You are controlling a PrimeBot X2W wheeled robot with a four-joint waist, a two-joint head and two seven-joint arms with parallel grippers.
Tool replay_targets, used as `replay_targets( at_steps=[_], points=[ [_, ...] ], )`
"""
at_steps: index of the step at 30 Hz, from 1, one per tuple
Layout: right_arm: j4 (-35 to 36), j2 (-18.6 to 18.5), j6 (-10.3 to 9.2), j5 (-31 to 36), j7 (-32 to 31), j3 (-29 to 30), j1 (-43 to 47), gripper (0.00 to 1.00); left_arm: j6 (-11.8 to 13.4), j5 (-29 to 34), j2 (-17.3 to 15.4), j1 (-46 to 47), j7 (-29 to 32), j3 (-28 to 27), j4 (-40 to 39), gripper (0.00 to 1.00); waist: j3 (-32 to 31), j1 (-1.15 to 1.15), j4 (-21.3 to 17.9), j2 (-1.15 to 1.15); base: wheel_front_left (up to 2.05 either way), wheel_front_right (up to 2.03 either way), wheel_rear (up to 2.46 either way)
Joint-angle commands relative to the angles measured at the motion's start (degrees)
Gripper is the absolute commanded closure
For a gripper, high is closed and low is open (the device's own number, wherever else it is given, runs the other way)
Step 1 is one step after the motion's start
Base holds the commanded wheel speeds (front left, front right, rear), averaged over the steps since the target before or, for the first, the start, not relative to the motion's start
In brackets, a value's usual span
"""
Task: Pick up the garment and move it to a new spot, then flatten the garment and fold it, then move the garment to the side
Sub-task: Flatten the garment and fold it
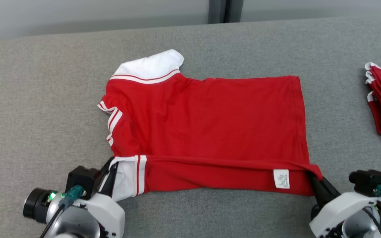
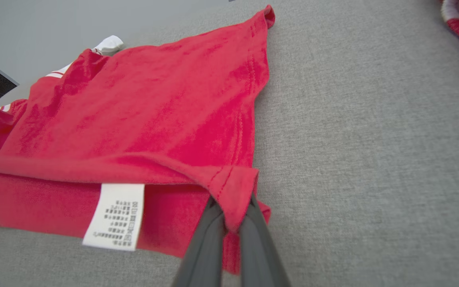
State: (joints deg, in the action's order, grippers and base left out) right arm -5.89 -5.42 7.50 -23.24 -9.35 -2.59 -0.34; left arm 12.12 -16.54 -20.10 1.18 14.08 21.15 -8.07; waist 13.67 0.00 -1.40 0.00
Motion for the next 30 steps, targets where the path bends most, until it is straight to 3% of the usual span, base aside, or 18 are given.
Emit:
replay_targets(
  at_steps=[1,6,7,8,9,16,22,30],
  points=[
    [-1.72,-0.73,0.0,-0.43,0.93,-0.46,-2.39,1.0,-0.87,0.4,-0.25,2.82,-0.29,0.07,1.73,1.0,1.71,0.0,-0.13,0.0,0.0,0.0,0.0],
    [-5.51,-1.38,0.0,-1.54,4.31,-2.41,-6.93,1.0,-2.93,0.15,0.23,7.89,-1.57,0.6,6.31,0.98,3.67,0.0,-0.21,0.0,0.0,0.0,0.0],
    [-6.01,-1.55,0.0,-1.68,5.4,-2.66,-7.6,0.84,-3.02,0.31,0.29,8.44,-2.01,0.77,7.07,0.33,3.96,0.0,-0.22,0.0,0.0,0.0,0.0],
    [-6.7,-1.65,0.0,-1.88,6.17,-3.06,-8.03,0.54,-3.25,0.09,0.53,8.83,-2.51,0.72,7.75,0.0,4.17,0.0,-0.25,0.0,0.0,0.0,0.0],
    [-7.05,-1.69,0.01,-2.0,7.25,-3.51,-8.45,0.0,-3.26,-0.48,1.02,9.03,-3.11,0.5,8.24,0.0,4.27,0.0,-0.29,0.0,0.0,0.0,0.0],
    [-6.36,-2.5,0.01,-0.65,14.37,-4.11,-9.41,0.0,-1.7,-3.51,3.42,6.7,-9.09,-2.27,9.04,0.0,3.98,0.0,-0.43,0.0,0.0,0.0,0.0],
    [-2.26,-2.54,0.01,3.44,20.63,-1.82,-7.33,0.0,-0.12,-6.49,5.91,3.46,-17.87,-6.17,8.52,0.0,1.99,0.0,-0.31,0.0,0.0,0.0,0.0],
    [2.26,-1.72,0.01,8.51,22.52,0.83,-3.66,0.0,1.5,-8.13,7.14,-0.95,-26.62,-10.66,8.62,0.0,-2.35,0.0,-0.32,0.0,0.0,0.0,0.0]
  ],
)
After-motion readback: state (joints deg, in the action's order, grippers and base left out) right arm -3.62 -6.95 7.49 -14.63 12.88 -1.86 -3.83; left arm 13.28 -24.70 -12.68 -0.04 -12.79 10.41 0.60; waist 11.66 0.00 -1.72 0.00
